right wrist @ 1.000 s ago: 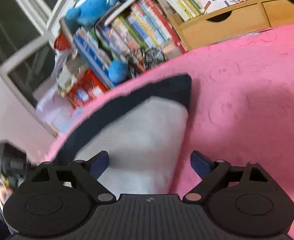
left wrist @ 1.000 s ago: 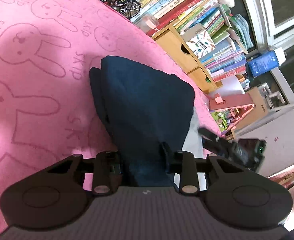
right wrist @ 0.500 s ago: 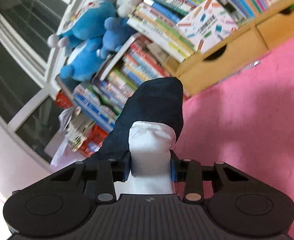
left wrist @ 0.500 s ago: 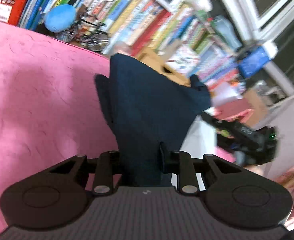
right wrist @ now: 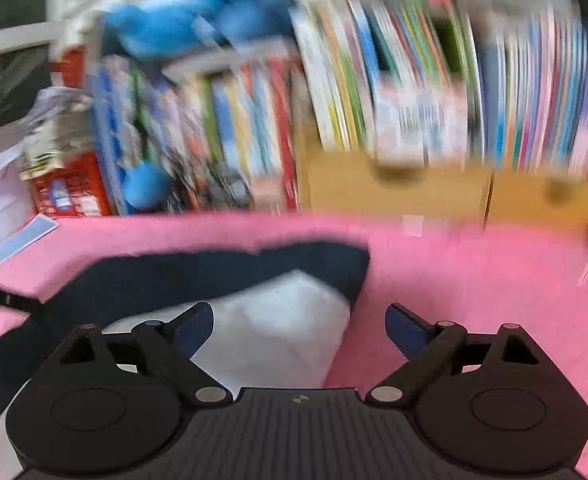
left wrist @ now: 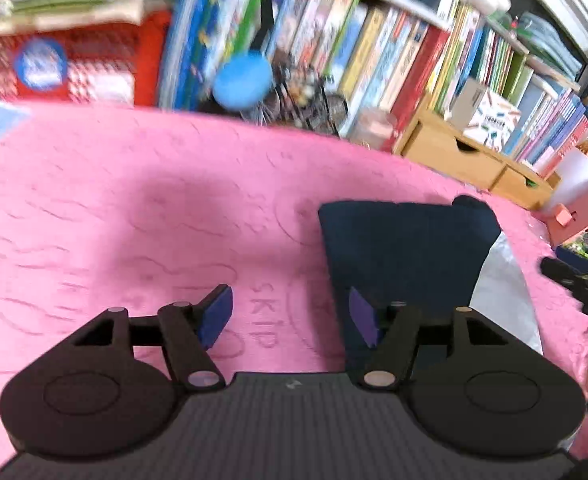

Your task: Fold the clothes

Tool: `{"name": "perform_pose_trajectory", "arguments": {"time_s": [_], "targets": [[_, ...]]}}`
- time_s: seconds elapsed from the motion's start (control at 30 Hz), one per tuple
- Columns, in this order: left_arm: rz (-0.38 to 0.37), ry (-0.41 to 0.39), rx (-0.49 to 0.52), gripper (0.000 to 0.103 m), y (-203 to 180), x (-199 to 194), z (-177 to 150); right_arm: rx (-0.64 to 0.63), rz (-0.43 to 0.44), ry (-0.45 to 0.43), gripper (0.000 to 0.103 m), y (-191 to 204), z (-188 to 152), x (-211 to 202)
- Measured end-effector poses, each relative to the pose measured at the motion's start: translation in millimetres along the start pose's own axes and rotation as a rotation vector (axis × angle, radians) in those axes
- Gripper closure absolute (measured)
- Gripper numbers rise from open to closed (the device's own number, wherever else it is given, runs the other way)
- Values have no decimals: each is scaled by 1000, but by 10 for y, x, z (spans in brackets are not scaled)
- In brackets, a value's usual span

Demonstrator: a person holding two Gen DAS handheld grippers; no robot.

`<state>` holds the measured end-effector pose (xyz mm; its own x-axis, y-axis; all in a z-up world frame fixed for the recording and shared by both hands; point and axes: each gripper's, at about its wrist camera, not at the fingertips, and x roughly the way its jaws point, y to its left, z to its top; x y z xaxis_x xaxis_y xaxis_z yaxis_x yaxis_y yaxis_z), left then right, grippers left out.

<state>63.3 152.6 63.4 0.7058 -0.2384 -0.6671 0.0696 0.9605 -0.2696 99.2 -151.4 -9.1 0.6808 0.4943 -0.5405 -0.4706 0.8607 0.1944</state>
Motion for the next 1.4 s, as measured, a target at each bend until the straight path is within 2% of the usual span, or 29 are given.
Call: {"name": "perform_pose_trajectory", "arguments": {"time_s": [0.03,0.07,0.2,0.27,0.33,0.43,0.53,0.67,0.77,0.9,0.97,1.07,1.2,1.4], "targets": [[-2,-21,21,39,-46,-77,-38,-46,10,-7,32,120,-19,-53],[-10,-39,44,39,-106,-141,-75,-92,19,-15,48,240,-39,-106],[-60,-92,134,28,-414,-316,-308,-275,57,-44,50,721,-116,-319],[-64,-78,165,27,-495,-323,-372,-333,90,-4,52,975,-240,-186],[-35,-43,193,27,-525,-272,-470,-383,126,50,51,1232,-386,11],[52,18,220,28,-495,-128,-620,-454,230,99,52,1581,-456,17],[78,16,218,22,-426,-61,-723,-466,240,102,53,1675,-444,-74],[87,1,214,16,-353,-15,-794,-336,237,106,41,1394,-435,-355],[91,-8,233,12,-353,32,-845,-285,149,55,36,1055,-555,-737],[84,-22,232,3,-305,74,-911,-203,-18,92,35,597,-793,-958],[85,-35,238,2,-296,79,-944,-113,-35,93,32,393,-877,-1086],[94,-38,243,1,-314,78,-957,7,-57,88,31,123,-992,-1281],[96,-36,239,0,-301,92,-949,-73,-50,48,30,319,-1060,-1356],[96,-38,237,0,-296,98,-956,-137,-98,73,21,529,-1259,-1210]]}}
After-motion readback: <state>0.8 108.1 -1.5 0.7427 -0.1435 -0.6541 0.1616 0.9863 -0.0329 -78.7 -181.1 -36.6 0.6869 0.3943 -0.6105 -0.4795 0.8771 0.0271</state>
